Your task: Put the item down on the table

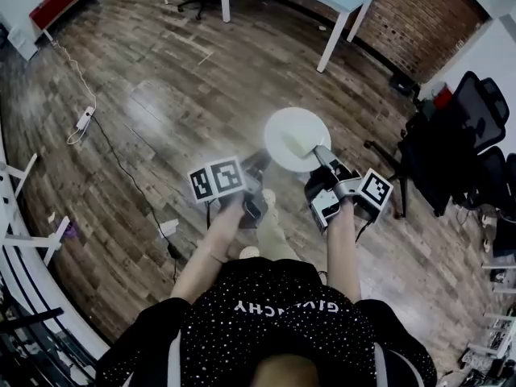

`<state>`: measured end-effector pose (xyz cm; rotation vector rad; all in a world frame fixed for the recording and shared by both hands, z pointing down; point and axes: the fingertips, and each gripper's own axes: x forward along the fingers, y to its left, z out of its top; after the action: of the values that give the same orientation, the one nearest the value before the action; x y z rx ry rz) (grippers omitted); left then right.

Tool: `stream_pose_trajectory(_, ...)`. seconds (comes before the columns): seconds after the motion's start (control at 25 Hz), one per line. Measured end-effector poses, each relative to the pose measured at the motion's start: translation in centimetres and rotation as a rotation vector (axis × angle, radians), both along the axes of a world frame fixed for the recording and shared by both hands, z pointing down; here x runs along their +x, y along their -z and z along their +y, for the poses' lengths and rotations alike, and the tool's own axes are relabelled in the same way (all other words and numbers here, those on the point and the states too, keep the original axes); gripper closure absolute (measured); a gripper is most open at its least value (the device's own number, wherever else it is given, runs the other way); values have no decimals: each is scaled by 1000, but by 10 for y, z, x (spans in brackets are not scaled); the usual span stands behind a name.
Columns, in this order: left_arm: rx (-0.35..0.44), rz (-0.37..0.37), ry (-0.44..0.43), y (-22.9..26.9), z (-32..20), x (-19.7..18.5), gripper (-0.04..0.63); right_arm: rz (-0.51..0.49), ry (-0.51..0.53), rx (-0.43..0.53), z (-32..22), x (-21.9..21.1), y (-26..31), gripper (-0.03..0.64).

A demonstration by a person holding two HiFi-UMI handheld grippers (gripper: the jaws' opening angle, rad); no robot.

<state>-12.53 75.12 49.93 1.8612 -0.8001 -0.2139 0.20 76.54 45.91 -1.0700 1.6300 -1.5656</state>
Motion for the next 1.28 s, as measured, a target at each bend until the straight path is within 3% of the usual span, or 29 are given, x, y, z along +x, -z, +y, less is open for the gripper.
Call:
stream_pose_trajectory(0.2, 2, -23, 83, -6, -72, -10, 584, 13, 29, 5, -72, 4, -4, 586)
stream_pose_trajectory(0.64, 50, -82, 103, 12, -223, 23, 584, 15, 41, 5, -221, 41, 7, 586)
stream_pose_trajectory(0.84, 63, -73, 118, 16, -284, 34, 584, 13, 34, -12, -276, 61, 2, 586)
stream_pose_trajectory(1.04, 75, -80, 133, 19, -334, 49, 584, 1, 47, -10, -328, 73, 1, 586)
stream_pose_trajectory(1.28, 143, -152, 158, 23, -370, 47, 584, 24, 47, -13, -358, 83, -7, 586)
